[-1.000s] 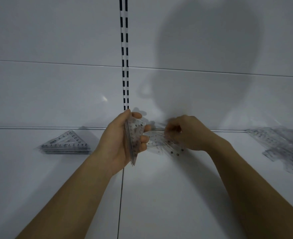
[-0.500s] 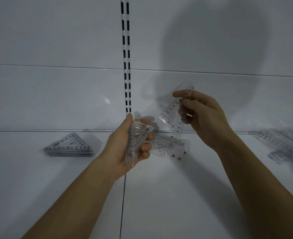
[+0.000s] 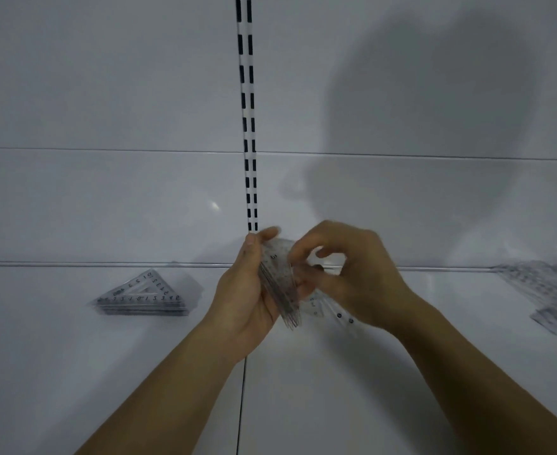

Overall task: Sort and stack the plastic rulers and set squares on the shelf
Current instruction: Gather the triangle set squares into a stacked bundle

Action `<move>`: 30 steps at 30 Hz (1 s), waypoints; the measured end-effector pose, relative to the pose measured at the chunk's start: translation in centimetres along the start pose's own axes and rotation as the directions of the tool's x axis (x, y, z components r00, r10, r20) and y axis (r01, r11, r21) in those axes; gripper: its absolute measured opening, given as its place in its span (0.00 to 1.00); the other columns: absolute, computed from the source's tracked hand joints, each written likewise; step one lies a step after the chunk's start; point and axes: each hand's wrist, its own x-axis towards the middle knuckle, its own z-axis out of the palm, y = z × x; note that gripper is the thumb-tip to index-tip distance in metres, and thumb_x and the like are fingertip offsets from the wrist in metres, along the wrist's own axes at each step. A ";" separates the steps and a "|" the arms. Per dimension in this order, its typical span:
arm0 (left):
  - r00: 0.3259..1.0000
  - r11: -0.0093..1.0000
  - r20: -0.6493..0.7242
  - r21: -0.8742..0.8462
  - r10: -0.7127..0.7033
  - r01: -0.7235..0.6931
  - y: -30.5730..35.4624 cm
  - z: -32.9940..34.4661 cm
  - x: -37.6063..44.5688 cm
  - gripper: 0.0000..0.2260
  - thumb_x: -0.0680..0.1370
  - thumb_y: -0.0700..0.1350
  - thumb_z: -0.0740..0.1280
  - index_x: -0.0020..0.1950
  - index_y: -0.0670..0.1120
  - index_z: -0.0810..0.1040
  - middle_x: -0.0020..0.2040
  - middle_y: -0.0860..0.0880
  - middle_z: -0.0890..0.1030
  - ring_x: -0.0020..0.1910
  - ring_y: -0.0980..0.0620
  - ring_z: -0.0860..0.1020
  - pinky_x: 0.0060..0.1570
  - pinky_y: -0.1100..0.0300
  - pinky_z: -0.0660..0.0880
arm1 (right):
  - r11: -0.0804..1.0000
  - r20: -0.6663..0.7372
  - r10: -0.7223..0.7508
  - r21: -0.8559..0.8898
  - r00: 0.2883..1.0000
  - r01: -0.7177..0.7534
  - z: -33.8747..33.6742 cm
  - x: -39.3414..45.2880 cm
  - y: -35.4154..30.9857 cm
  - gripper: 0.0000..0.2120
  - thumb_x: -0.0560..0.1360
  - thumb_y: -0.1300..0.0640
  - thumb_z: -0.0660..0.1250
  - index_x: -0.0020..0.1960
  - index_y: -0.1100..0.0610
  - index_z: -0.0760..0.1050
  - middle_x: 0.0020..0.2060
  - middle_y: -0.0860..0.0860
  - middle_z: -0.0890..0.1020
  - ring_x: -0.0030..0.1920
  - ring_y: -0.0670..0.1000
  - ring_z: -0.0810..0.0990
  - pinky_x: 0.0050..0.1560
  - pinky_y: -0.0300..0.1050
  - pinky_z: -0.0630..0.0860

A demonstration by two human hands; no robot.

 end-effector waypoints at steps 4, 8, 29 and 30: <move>0.998 0.991 0.034 0.119 0.053 -0.057 -0.2 0.0 0.0 0.17 0.85 0.54 0.53 0.67 0.50 0.74 0.58 0.40 0.82 0.47 0.41 0.83 0.43 0.47 0.81 | 0.993 0.215 0.062 0.084 0.975 -0.082 -0.1 -0.1 0.0 0.16 0.73 0.68 0.67 0.52 0.51 0.84 0.52 0.42 0.83 0.55 0.44 0.81 0.55 0.40 0.79; 0.979 0.952 0.027 0.228 0.203 -0.204 0.1 0.0 0.0 0.14 0.84 0.54 0.54 0.61 0.50 0.74 0.50 0.43 0.83 0.40 0.46 0.82 0.37 0.52 0.80 | 0.983 0.067 0.185 0.001 0.981 -0.185 -0.5 0.1 0.9 0.16 0.75 0.67 0.65 0.51 0.49 0.84 0.47 0.41 0.84 0.51 0.43 0.82 0.50 0.41 0.78; 0.970 0.910 0.032 0.341 0.240 -0.237 -0.2 -0.7 1.1 0.23 0.83 0.62 0.50 0.58 0.48 0.77 0.42 0.44 0.79 0.26 0.51 0.71 0.24 0.63 0.69 | 0.765 0.109 0.520 0.382 0.847 -0.519 -2.8 0.1 4.0 0.11 0.78 0.67 0.65 0.50 0.56 0.84 0.38 0.49 0.82 0.38 0.46 0.77 0.40 0.40 0.72; 0.969 0.909 0.030 0.342 0.245 -0.240 -0.3 -0.6 1.1 0.23 0.83 0.61 0.49 0.58 0.48 0.77 0.41 0.44 0.80 0.27 0.50 0.73 0.25 0.61 0.71 | 0.737 0.121 0.509 0.450 0.852 -0.504 -2.8 0.2 3.8 0.12 0.78 0.67 0.65 0.51 0.56 0.84 0.39 0.50 0.81 0.40 0.48 0.77 0.41 0.42 0.72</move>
